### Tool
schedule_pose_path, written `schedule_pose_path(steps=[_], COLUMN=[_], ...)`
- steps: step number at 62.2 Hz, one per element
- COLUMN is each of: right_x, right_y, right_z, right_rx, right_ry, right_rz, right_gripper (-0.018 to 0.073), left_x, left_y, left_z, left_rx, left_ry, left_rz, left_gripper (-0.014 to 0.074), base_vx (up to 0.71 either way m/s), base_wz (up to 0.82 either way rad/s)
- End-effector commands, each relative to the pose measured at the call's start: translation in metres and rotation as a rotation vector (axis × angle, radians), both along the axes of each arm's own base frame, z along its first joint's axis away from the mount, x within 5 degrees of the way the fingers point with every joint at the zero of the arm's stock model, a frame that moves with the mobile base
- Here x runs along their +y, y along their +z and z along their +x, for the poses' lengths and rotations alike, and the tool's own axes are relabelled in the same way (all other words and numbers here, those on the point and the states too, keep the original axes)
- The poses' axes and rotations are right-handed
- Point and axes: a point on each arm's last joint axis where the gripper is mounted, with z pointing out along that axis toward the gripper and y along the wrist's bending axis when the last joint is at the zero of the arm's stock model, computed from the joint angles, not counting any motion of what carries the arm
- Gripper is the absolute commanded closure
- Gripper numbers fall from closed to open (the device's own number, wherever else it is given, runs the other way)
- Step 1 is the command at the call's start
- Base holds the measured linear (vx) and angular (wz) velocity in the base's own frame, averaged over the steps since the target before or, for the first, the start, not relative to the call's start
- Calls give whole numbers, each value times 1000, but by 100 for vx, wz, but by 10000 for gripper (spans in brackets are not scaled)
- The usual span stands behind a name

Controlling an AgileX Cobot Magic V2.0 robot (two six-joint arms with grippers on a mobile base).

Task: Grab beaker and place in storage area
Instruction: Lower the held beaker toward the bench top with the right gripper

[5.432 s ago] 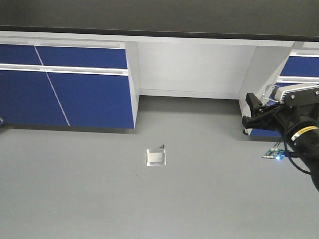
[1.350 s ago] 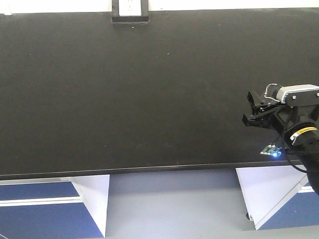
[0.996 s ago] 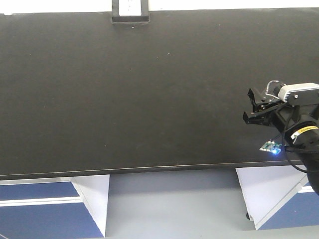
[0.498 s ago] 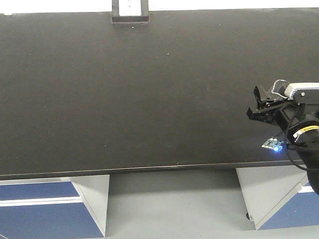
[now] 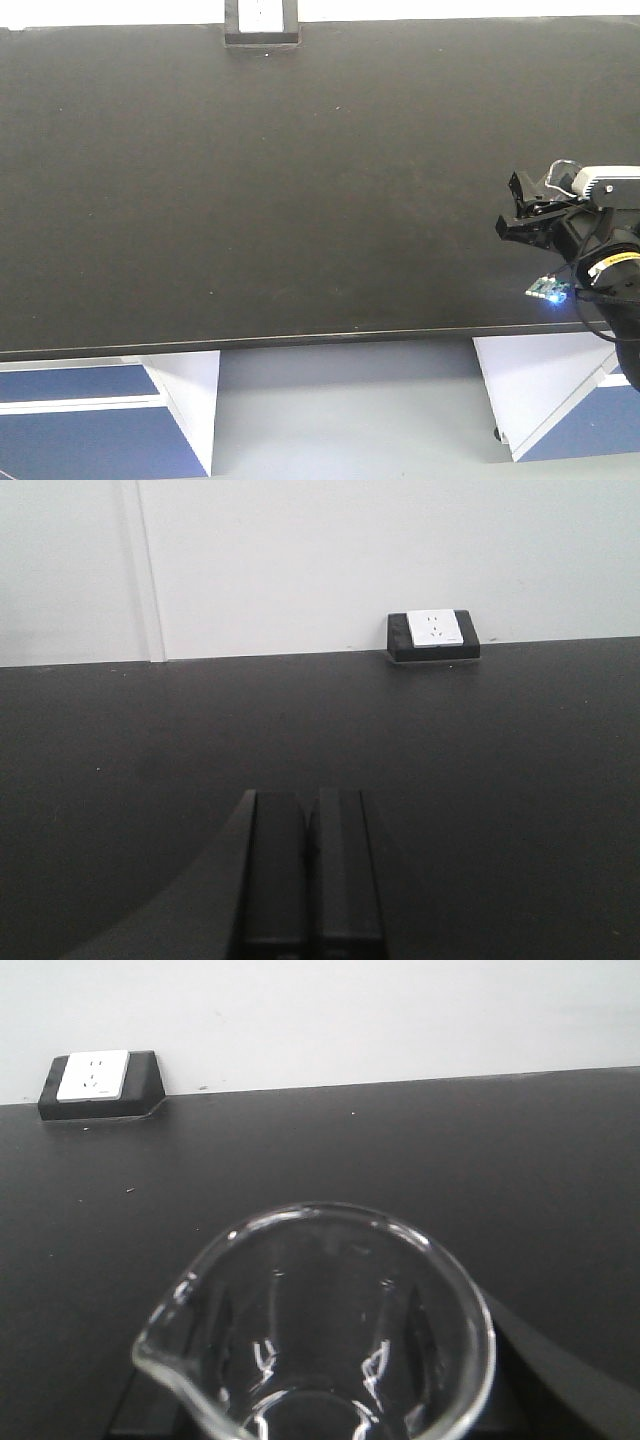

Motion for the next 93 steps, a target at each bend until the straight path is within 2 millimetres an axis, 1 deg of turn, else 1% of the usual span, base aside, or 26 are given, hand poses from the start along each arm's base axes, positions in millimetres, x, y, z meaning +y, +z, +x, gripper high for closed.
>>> schedule_pose_path(steps=[1, 14, 28, 39, 44, 50, 60, 64, 68, 75, 84, 93], right_x=[-1, 0, 10, 13, 19, 23, 24, 24, 26, 30, 32, 32], right_y=[31, 32, 32, 34, 38, 42, 45, 41, 33, 14, -12, -28], right_z=[4, 3, 2, 4, 12, 28, 54, 62, 68, 76, 80, 80], right_rx=[-258, -272, -273, -287, -300, -302, -312, -305, -287, -239, -185, -177], right_ry=[0, 10, 116, 157, 213, 257, 260, 264, 282, 333, 348, 355], right_rz=[5, 4, -21, -36, -56, -86, -101, -94, -89, -82, -67, -60], right_gripper=[454, 454, 454, 454, 454, 454, 454, 454, 454, 454, 454, 447], left_x=[-1, -1, -1, -1, -1, -1, -1, -1, -1, -1, -1, -1], left_y=[15, 15, 15, 15, 15, 15, 15, 15, 15, 15, 15, 15], left_z=[-2, -2, -2, -2, -2, -2, -2, -2, -2, -2, -2, -2], left_rx=[-115, -115, -115, -115, -115, -115, -115, -115, -115, -115, -115, -115], left_ry=[-13, -13, -13, -13, -13, -13, -13, -13, -13, -13, -13, -13], left_rz=[-11, -11, -11, -11, -11, -11, -11, -11, -11, -11, -11, -11], left_gripper=[603, 603, 603, 603, 603, 603, 603, 603, 603, 603, 603, 603], base_vx=[0, 0, 0, 0, 0, 0, 0, 0, 0, 0, 0, 0], base_wz=[0, 0, 0, 0, 0, 0, 0, 0, 0, 0, 0, 0])
